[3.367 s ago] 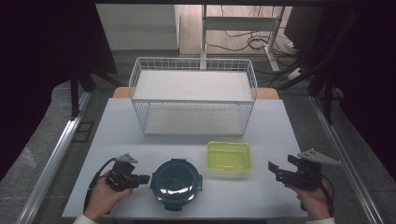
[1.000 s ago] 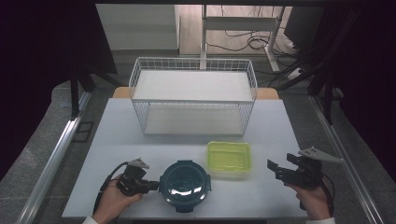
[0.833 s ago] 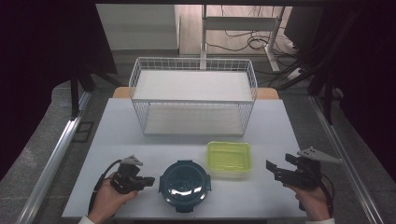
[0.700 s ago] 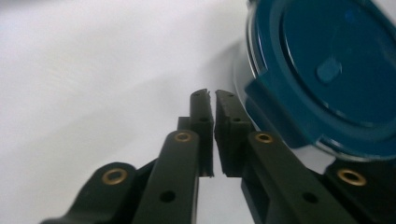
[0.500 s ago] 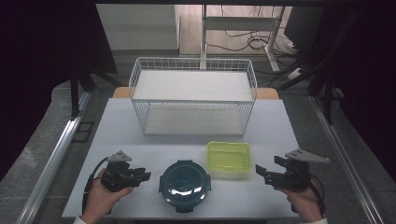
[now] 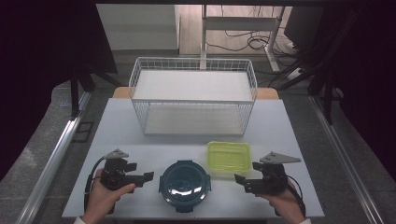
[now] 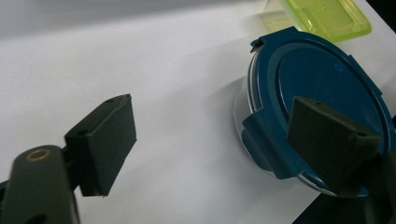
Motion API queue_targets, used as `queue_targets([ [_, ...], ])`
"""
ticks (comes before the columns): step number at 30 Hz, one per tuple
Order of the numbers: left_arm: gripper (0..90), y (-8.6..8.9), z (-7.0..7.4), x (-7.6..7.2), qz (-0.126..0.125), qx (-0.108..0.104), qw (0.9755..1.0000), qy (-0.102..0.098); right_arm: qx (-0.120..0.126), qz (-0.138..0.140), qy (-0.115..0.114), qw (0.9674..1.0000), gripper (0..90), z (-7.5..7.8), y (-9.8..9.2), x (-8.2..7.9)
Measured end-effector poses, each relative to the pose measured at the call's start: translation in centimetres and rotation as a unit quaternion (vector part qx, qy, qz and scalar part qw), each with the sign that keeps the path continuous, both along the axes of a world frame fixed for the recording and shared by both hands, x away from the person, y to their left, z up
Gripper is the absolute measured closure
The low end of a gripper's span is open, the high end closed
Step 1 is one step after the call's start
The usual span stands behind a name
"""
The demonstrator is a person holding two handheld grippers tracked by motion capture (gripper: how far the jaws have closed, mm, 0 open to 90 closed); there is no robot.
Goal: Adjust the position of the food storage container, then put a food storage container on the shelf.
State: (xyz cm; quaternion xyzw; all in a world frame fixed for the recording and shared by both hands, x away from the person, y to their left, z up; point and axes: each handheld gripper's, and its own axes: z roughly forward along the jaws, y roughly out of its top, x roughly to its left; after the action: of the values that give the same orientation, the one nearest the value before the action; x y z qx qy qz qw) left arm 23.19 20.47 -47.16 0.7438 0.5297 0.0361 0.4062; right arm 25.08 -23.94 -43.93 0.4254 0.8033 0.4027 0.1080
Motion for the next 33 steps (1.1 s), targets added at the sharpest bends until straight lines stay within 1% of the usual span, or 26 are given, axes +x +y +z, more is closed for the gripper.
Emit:
queue_targets([
  [3,13.2,0.0,0.0,0.0,-0.001,-0.008,1.0000,0.005,0.001,0.005,0.005,1.0000,14.7,-0.2,0.3,0.0],
  [8,12.9,-0.2,0.0,0.0,-0.004,0.002,1.0000,0.004,-0.002,0.011,0.009,0.9999,14.6,-0.4,0.6,-0.1],
  [12,12.2,-0.4,-0.1,0.0,-0.005,0.004,1.0000,0.003,-0.003,0.013,0.009,0.9999,14.6,-0.4,0.7,-0.2],
  [15,11.4,-0.5,-0.2,0.0,-0.005,0.003,1.0000,0.005,0.002,0.016,0.013,0.9998,14.6,-0.4,0.9,-0.2],
  [17,10.7,-0.4,-0.2,0.1,-0.008,-0.010,0.9998,0.014,0.006,0.019,0.019,0.9996,14.4,-0.5,1.1,-0.3],
  [22,9.9,-0.8,-0.2,-0.1,-0.010,-0.017,0.9996,0.020,0.013,0.022,0.035,0.9991,14.3,-0.8,1.9,-0.4],
  [27,9.7,-1.7,-0.5,-0.6,-0.014,-0.022,0.9991,0.032,0.019,0.032,0.047,0.9982,14.3,-1.0,3.0,-0.7],
  [29,9.8,-2.1,-0.7,-0.8,-0.019,-0.025,0.9988,0.037,0.027,0.035,0.053,0.9976,14.3,-1.0,3.5,-0.9],
  [33,10.4,-2.7,-0.9,-0.8,-0.022,-0.027,0.9986,0.040,0.037,0.032,0.068,0.9965,14.4,-1.3,4.5,-1.1],
])
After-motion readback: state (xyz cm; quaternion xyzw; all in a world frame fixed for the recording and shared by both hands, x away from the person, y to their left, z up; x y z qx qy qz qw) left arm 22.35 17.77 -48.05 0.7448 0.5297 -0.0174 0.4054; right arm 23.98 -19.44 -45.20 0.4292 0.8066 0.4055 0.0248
